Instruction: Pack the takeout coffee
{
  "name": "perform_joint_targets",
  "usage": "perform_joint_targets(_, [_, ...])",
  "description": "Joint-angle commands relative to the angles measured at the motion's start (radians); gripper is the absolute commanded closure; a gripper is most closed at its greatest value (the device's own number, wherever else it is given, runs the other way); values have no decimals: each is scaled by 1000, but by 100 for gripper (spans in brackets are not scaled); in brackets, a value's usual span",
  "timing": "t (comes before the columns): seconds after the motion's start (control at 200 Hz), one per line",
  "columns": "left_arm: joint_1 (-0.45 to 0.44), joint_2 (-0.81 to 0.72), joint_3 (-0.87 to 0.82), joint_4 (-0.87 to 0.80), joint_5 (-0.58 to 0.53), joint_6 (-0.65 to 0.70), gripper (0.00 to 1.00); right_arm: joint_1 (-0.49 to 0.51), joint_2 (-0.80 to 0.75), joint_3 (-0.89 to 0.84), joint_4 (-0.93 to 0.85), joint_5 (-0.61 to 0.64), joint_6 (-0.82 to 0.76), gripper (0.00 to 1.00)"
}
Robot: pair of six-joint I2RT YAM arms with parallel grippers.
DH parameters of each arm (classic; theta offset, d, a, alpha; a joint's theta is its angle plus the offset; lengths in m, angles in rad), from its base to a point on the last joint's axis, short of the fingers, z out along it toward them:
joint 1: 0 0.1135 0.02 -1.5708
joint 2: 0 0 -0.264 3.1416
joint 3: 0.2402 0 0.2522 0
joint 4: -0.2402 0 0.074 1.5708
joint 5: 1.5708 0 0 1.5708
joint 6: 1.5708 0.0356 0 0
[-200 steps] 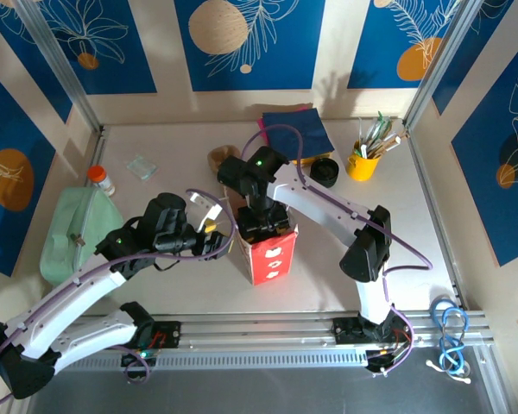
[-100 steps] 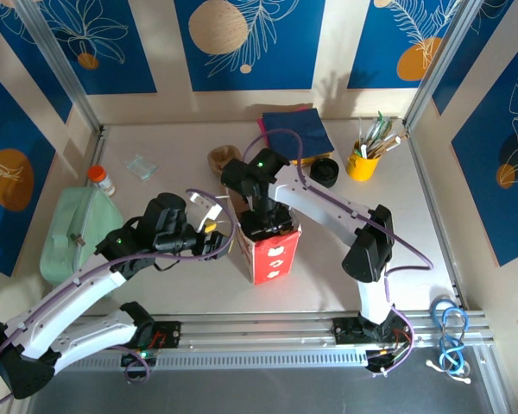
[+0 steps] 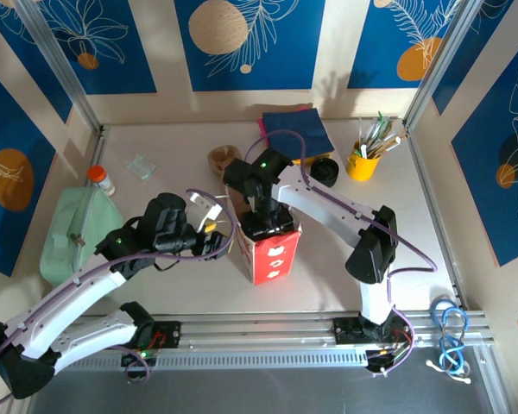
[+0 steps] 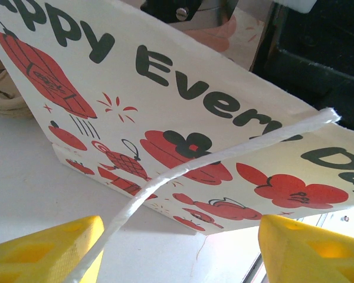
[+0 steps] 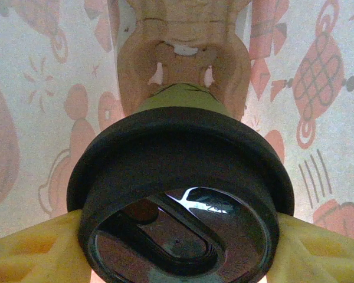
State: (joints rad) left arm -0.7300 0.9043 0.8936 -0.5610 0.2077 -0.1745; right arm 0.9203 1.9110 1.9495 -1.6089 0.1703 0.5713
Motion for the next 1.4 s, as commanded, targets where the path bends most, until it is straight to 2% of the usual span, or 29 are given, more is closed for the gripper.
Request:
perform_joint_targets(0.0, [-10, -5, -1, 7, -11, 14, 31, -5, -31, -12, -16, -34, -13, 48])
perform_joint_targets(1.396, [-9, -10, -2, -2, -31, 9, 31, -26, -74, -51, 43, -60, -30, 48])
